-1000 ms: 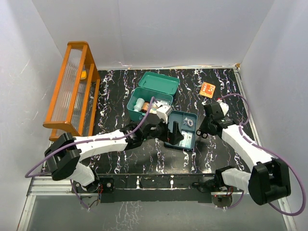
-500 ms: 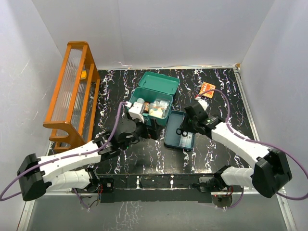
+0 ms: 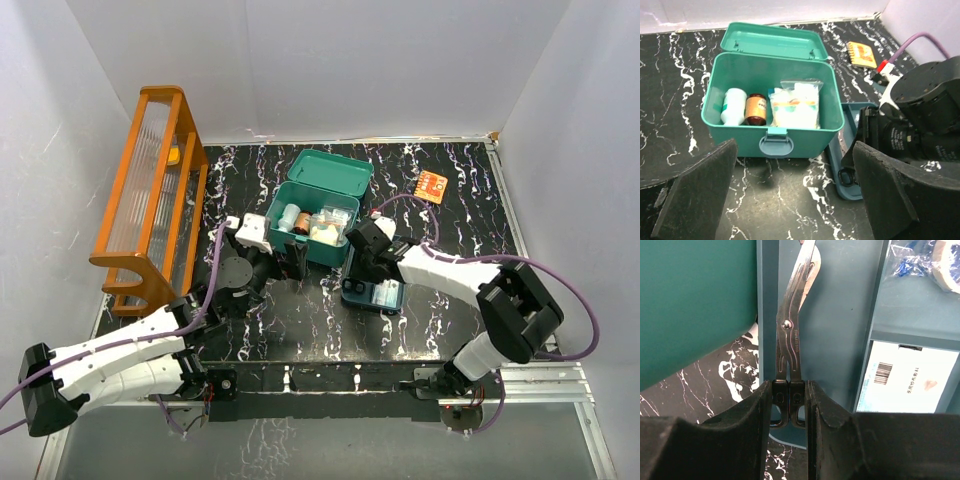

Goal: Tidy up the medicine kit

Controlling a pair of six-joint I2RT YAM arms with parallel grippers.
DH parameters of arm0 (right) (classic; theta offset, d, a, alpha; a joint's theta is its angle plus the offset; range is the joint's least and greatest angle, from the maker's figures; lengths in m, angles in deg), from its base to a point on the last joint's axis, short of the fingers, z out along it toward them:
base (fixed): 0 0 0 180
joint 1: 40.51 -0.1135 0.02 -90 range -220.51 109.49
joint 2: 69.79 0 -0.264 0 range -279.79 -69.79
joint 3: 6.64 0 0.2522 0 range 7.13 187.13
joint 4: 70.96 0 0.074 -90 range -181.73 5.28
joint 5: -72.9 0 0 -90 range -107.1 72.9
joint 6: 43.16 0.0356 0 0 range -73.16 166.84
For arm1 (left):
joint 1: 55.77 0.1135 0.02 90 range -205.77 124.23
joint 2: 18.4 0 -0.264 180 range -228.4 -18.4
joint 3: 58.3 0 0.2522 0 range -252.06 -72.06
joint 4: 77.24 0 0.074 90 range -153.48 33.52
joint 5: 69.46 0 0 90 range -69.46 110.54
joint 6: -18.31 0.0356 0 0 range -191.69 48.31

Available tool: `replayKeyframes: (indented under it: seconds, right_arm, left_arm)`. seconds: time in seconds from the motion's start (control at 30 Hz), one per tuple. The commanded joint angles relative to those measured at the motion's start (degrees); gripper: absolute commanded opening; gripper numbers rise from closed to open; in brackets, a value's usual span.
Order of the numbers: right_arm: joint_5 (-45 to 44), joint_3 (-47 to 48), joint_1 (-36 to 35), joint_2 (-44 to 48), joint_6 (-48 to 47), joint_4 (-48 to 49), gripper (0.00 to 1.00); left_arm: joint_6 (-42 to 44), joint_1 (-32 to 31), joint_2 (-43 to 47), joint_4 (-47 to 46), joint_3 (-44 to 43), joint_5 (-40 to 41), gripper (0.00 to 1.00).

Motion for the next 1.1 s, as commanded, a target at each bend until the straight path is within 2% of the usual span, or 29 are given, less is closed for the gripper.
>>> replayKeyframes:
  seconds: [0.0,0.17,0.3,0.63,0.87,1.0,1.07]
  right_arm:
    - [-1.20,3.29,0.04,-1.15,1.25,4.25,0.10]
    - [-1.41,4.05,0.06,-4.03,0.64,4.20,0.10]
    - [-3.97,5.93,-0.01,-6.15,2.02,0.13,0.10]
    - [-10.35,5.36,0.00,-2.72,4.89,-3.87,0.11]
    - [-8.95,7.28,0.05,-5.50,3.54,-3.57,0.27]
    - [-9.31,7.77,0.07,-3.61,3.55,-3.23,0.38]
    - [-9.58,7.46,0.13,-2.09,3.52,-3.12,0.40]
  left_arm:
    - [2.12,-0.19,1.09,-0.57,1.19,3.72,0.99]
    - [2.51,-0.17,1.47,0.09,1.50,4.46,0.99]
    - [2.96,-0.17,2.11,-0.25,2.11,4.30,0.99]
    - [2.57,-0.20,2.64,-0.65,2.93,3.48,0.99]
    - [2.61,-0.25,1.99,1.28,1.10,3.72,0.99]
    - [2.08,-0.17,1.49,3.17,-0.68,5.43,0.99]
    - [1.69,-0.23,1.24,3.62,-1.26,5.46,0.99]
